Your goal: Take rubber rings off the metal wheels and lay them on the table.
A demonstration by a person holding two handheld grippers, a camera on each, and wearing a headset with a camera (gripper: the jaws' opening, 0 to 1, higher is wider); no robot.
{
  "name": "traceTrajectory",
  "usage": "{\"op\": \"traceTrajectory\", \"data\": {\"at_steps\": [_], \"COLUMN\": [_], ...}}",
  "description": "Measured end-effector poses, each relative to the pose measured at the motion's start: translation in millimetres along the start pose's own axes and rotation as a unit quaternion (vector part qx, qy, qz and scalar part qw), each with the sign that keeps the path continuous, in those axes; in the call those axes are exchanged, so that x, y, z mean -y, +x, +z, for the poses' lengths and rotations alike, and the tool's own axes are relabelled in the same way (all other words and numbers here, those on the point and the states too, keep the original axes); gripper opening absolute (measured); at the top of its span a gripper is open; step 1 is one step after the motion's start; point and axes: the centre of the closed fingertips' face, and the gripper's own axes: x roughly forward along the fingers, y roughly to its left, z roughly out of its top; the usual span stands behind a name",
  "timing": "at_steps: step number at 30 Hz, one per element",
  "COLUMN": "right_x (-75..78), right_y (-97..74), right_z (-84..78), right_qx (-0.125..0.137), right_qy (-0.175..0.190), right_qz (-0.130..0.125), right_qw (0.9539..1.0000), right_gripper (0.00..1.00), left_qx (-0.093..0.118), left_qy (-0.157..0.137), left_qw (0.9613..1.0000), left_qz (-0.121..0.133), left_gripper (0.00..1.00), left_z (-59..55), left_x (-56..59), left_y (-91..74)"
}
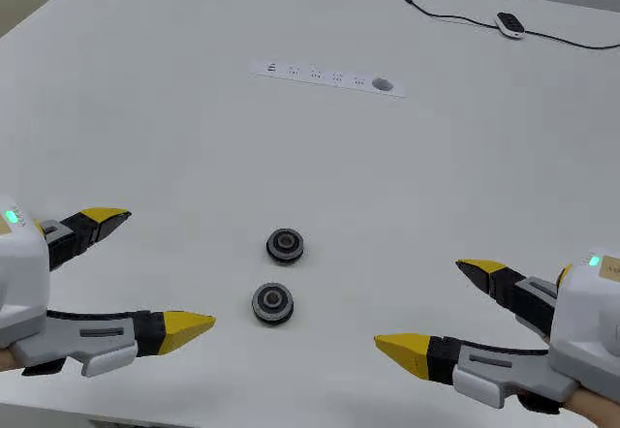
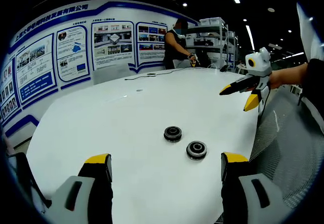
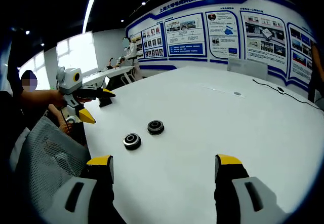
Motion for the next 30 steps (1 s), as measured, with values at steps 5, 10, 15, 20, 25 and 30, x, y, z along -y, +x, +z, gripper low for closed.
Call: {"op": "traceTrajectory", "data": {"at_steps": [5, 10, 15, 20, 25, 30], "right_x": [4.4, 5.8, 5.3, 4.0, 4.3, 1.0], "right_y": [-2.3, -2.5, -2.2, -2.3, 0.3, 4.0], "right_z": [-1.8, -0.4, -0.7, -4.8, -11.6, -11.3], "right_qx": [0.002, 0.007, 0.005, 0.000, -0.012, -0.011], "right_qy": [0.013, 0.023, 0.028, 0.058, 0.068, 0.083], "right_qz": [-0.007, -0.011, -0.012, -0.011, -0.008, 0.004], "right_qw": [0.9999, 0.9997, 0.9995, 0.9982, 0.9976, 0.9965], "right_gripper": [0.82, 0.81, 0.78, 0.77, 0.75, 0.71], "left_qx": [0.001, -0.001, -0.010, -0.015, -0.021, -0.022], "left_qy": [0.004, 0.007, 0.011, 0.019, 0.027, 0.042], "left_qw": [1.0000, 1.0000, 0.9998, 0.9992, 0.9986, 0.9977], "left_qz": [0.001, -0.001, -0.016, -0.033, -0.040, -0.048], "left_gripper": [0.91, 0.90, 0.88, 0.86, 0.83, 0.77], "left_z": [2.6, 2.5, -0.3, 0.7, 0.6, 3.2], "left_x": [-2.1, -0.8, 7.3, 14.3, 15.8, 19.8], "left_y": [0.9, 1.5, 6.5, 14.2, 23.4, 34.9]}}
